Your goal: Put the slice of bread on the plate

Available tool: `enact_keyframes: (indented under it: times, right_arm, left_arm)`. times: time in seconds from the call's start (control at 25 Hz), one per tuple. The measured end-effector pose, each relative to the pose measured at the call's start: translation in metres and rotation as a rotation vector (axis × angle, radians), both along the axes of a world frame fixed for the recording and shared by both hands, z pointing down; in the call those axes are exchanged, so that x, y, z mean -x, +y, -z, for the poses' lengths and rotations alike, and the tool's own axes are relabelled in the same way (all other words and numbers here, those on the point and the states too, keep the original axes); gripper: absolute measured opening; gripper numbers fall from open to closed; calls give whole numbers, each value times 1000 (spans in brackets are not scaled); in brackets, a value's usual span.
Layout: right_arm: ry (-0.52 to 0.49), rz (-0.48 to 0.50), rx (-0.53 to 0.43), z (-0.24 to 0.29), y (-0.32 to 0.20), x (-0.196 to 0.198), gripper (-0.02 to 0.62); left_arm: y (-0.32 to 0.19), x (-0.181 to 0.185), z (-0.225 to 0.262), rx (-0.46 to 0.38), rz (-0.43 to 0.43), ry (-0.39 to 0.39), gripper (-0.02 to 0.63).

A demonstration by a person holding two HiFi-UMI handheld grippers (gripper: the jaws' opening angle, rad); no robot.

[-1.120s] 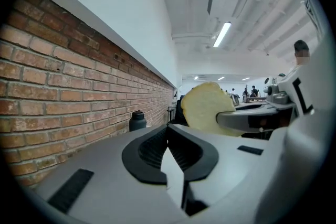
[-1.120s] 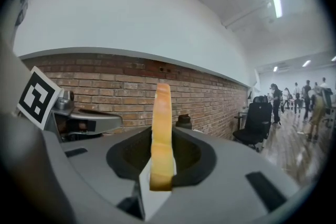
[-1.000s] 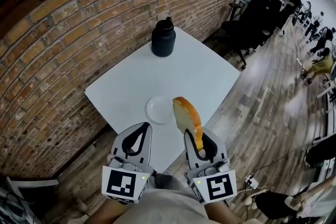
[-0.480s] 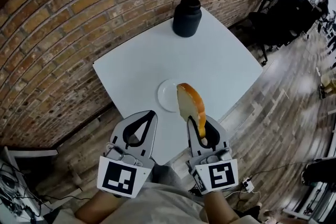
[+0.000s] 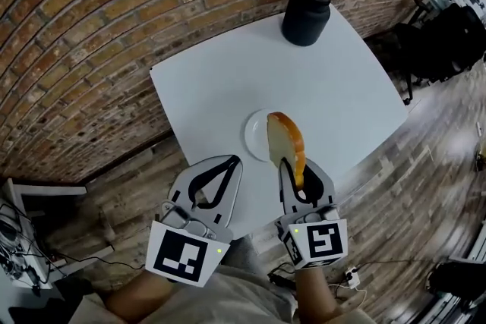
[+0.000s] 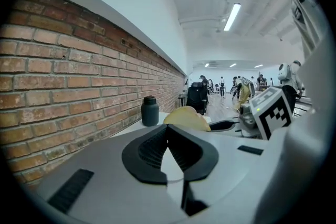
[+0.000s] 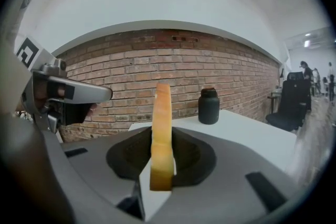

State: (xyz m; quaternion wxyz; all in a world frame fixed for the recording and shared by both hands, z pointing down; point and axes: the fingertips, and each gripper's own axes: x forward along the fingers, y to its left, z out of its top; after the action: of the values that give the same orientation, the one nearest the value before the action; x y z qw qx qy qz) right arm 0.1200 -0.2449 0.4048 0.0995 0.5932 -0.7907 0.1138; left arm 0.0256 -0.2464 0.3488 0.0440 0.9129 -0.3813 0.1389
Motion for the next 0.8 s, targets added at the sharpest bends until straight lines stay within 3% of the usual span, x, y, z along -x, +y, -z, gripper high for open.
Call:
enact_keyframes:
  times: [0.44, 0.8]
  right_arm:
    - [-31, 63, 90, -49, -31, 2, 92]
    - [-226, 135, 242, -89, -48, 9, 92]
  left_arm:
    - [-26, -13, -40, 71, 22, -40, 11]
    - [-42, -25, -58, 113, 16, -43, 11]
